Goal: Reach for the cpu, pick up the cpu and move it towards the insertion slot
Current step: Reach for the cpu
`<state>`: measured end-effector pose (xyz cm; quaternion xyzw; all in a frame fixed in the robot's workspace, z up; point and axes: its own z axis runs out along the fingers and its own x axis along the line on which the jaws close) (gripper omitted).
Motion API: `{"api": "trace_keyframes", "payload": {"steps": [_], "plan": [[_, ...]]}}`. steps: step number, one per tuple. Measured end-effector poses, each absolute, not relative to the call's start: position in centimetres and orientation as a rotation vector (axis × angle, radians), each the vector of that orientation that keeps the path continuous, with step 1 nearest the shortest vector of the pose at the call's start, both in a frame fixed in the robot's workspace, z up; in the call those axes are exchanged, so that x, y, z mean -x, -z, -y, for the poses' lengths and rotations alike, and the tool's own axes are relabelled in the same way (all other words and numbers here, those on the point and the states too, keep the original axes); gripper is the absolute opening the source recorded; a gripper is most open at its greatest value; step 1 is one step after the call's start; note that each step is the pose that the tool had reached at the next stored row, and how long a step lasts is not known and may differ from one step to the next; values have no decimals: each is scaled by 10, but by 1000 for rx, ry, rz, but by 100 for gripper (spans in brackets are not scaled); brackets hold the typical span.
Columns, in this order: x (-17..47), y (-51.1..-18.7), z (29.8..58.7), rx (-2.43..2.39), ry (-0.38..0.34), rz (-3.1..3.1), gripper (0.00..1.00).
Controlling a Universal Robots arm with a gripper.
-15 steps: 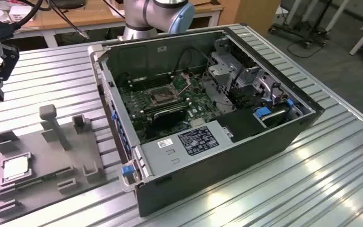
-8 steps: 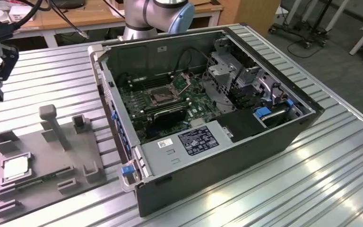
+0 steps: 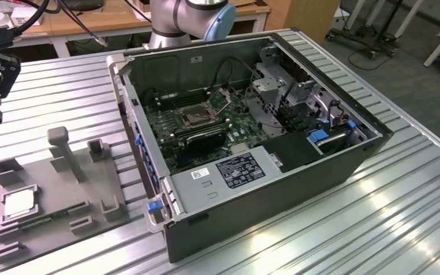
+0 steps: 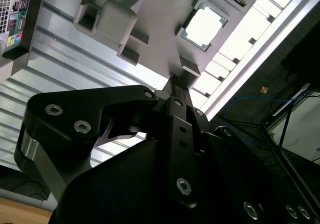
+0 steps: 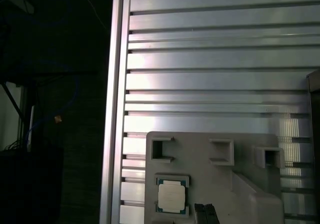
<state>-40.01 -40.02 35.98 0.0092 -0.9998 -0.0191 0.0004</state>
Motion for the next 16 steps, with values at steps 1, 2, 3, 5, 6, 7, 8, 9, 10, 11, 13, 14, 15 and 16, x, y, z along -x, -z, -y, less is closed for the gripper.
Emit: {"api": "trace_keyframes", "payload": {"steps": [1, 2, 3, 5, 6, 7, 8, 9, 10, 11, 13, 14, 15, 16], "plan": [[400, -360, 400, -29, 60, 3140, 11], [400, -360, 400, -29, 60, 3140, 11], [400, -360, 400, -29, 60, 3140, 11], [400, -360, 400, -29, 60, 3140, 11], [400, -360, 400, -29, 60, 3140, 11], [400, -360, 400, -29, 60, 3140, 11], [400, -360, 400, -29, 60, 3140, 11], [400, -360, 400, -29, 60, 3140, 11], [400, -360, 400, -29, 60, 3140, 11], [400, -360, 400, -29, 60, 3140, 11], [400, -360, 400, -29, 60, 3140, 17], [400, -360, 400, -29, 60, 3140, 17], [400, -360, 400, -29, 60, 3140, 24], [400, -360, 400, -29, 60, 3140, 24]]}}
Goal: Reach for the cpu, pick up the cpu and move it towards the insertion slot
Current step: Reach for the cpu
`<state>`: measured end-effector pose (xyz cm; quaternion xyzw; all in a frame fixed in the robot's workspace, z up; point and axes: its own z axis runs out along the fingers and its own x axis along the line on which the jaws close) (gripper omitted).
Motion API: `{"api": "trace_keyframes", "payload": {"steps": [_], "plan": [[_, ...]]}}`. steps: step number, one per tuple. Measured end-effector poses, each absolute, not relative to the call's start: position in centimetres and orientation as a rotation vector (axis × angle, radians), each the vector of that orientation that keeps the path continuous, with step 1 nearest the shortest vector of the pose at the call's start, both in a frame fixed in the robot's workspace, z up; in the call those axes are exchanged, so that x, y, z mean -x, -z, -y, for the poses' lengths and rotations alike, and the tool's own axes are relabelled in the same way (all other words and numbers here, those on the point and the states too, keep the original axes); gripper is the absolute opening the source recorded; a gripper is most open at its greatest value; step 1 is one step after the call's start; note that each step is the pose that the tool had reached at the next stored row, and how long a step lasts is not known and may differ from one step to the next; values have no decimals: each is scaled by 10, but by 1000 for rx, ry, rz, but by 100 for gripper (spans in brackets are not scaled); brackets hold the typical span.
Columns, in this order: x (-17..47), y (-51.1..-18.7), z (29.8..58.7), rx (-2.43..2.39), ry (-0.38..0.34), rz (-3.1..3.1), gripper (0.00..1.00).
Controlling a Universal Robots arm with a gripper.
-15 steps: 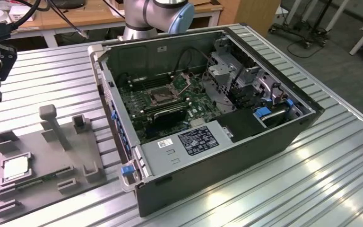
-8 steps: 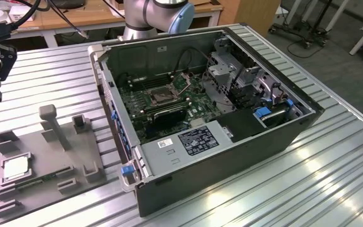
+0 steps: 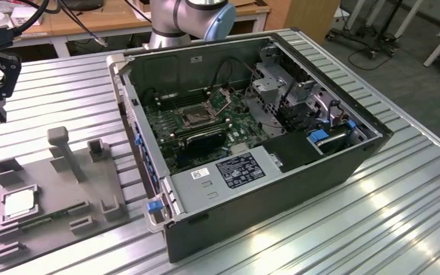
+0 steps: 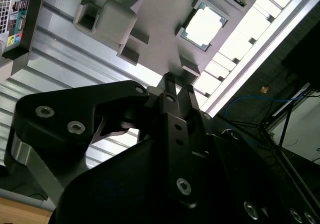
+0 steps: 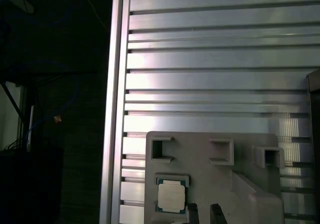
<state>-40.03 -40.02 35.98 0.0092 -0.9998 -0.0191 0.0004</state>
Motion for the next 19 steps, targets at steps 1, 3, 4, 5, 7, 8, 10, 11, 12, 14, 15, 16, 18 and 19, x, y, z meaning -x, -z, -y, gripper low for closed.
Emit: {"api": "trace_keyframes", "payload": {"steps": [1, 3, 4, 5, 7, 8, 10, 11, 12, 14, 15, 16, 18, 19], "plan": [[400, -360, 400, -29, 60, 3140, 24], [400, -360, 400, -29, 60, 3140, 25], [400, -360, 400, -29, 60, 3140, 31], [400, -360, 400, -29, 60, 3140, 31], [400, -360, 400, -29, 60, 3140, 33], [400, -360, 400, -29, 60, 3140, 33], [400, -360, 400, -29, 60, 3140, 39], [400, -360, 400, -29, 60, 3140, 39], [400, -360, 400, -29, 60, 3140, 39], [400, -360, 400, -29, 60, 3140, 39], [400, -360, 400, -29, 60, 3140, 39], [400, -360, 400, -29, 60, 3140, 40], [400, -360, 400, -29, 60, 3140, 40], [401, -360, 400, -29, 60, 3140, 46]]}}
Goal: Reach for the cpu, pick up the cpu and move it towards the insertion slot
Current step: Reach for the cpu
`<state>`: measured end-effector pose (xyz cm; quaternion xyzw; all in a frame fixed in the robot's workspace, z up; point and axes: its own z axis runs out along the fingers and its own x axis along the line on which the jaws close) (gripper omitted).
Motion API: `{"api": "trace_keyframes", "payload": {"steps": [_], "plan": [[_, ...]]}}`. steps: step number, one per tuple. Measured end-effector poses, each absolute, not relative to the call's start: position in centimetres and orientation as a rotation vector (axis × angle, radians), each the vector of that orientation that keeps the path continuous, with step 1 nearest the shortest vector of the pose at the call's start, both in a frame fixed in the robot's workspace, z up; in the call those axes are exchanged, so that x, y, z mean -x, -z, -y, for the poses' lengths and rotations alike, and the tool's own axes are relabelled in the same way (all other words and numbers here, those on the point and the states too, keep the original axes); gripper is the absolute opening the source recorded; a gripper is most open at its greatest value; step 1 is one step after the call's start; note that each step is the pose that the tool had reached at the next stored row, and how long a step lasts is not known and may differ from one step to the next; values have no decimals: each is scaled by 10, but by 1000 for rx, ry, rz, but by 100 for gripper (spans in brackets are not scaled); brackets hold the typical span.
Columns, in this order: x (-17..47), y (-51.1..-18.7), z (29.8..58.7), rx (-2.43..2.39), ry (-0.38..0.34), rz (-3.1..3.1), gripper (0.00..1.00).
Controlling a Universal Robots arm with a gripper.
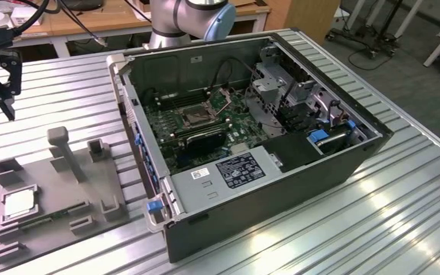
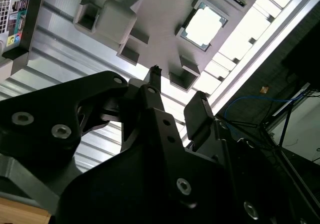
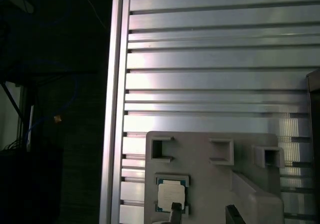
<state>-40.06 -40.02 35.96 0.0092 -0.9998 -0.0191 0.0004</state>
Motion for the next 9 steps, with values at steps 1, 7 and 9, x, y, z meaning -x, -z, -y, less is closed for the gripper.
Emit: {"api": "trace_keyframes", "payload": {"steps": [1, 7, 9], "plan": [[401, -359, 400, -29, 60, 3140, 46], [405, -358, 400, -29, 60, 3140, 46], [406, -357, 400, -29, 60, 3140, 46]]}}
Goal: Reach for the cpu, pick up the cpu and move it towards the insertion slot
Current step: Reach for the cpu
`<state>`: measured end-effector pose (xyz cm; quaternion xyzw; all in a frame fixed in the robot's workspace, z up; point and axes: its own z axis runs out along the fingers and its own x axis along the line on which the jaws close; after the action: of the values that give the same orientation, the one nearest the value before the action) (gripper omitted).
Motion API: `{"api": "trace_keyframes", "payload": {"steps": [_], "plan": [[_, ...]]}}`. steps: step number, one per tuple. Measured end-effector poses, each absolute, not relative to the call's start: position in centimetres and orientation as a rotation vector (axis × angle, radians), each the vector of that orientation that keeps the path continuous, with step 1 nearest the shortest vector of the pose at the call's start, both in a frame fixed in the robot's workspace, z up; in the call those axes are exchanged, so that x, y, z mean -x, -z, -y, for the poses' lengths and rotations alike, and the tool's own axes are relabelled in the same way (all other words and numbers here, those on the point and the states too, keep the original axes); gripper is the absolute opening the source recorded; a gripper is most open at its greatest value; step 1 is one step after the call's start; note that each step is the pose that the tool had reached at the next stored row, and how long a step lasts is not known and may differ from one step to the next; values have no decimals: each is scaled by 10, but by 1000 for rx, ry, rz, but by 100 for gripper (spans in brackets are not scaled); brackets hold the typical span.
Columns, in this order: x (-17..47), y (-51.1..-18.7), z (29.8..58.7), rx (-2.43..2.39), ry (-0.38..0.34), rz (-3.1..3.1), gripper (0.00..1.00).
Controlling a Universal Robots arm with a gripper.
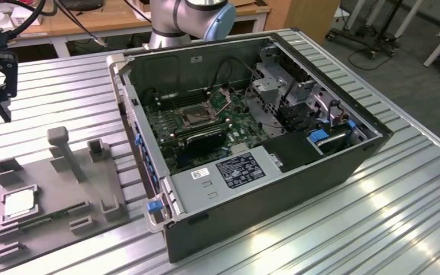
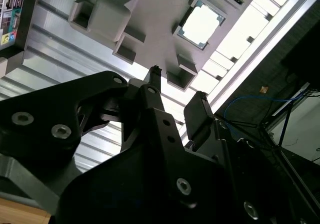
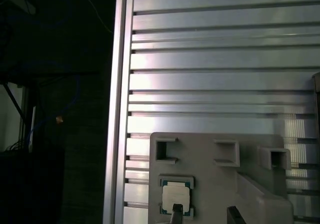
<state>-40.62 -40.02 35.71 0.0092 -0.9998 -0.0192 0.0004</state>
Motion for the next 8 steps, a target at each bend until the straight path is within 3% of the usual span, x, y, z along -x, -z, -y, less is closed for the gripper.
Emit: {"api": "trace_keyframes", "payload": {"steps": [8], "plan": [[406, -355, 400, -29, 60, 3140, 46]]}}
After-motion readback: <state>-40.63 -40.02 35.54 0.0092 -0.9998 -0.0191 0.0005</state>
